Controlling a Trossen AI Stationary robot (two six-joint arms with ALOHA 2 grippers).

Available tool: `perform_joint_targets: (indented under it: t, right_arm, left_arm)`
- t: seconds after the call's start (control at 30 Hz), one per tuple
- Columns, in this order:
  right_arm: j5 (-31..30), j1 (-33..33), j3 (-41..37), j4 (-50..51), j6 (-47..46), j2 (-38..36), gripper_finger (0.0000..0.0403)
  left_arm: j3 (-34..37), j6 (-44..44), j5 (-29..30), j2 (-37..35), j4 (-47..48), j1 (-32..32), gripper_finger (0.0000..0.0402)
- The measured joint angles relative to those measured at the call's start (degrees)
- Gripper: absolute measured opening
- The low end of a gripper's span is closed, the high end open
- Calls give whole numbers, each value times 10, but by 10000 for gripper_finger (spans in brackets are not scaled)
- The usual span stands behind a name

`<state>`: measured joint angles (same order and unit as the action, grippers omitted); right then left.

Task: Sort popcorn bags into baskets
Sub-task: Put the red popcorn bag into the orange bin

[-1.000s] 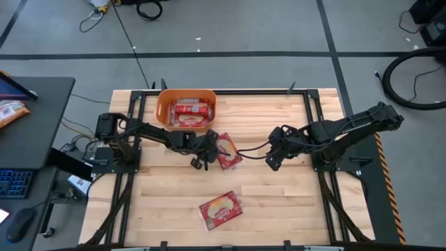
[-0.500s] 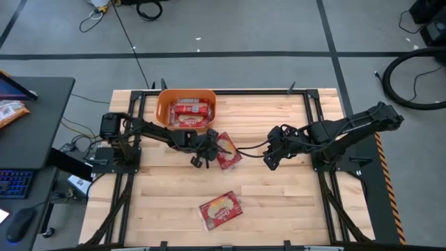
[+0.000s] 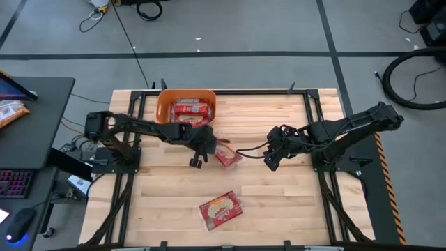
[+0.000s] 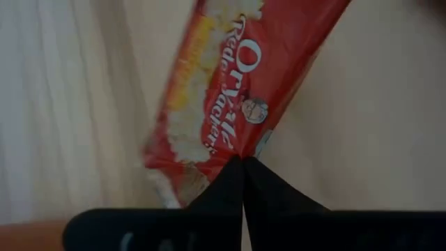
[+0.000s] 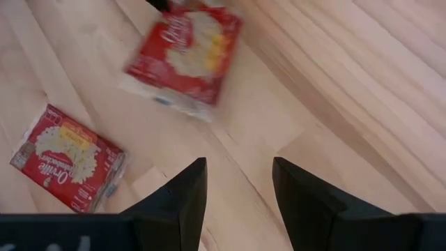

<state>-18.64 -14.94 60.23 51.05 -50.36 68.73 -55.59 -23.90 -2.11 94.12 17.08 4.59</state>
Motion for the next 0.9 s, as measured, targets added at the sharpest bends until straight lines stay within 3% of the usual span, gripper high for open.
perform_joint_targets:
  t: [0.1,0.2,0.33,0.47,0.57,0.7,0.9]
  right_arm:
    - [-22,0,0,0,13,0,169]
    - [-59,2,0,0,28,0,169]
    - [-107,10,0,0,42,0,169]
    - [-120,24,0,-5,60,0,169]
    - [-119,31,0,-26,76,0,169]
    - [-119,35,0,-61,95,0,169]
    - [-119,35,0,-102,112,0,169]
  left_arm:
    - [-29,50,-46,-42,64,8,3]
    - [-63,95,-50,-90,115,16,2]
    - [-106,125,-13,-151,167,32,1]
    - [-140,128,66,-202,208,58,1]
    - [-142,128,114,-220,240,90,1]
    - [-130,128,127,-217,290,143,2]
    - [-46,105,193,-189,239,202,5]
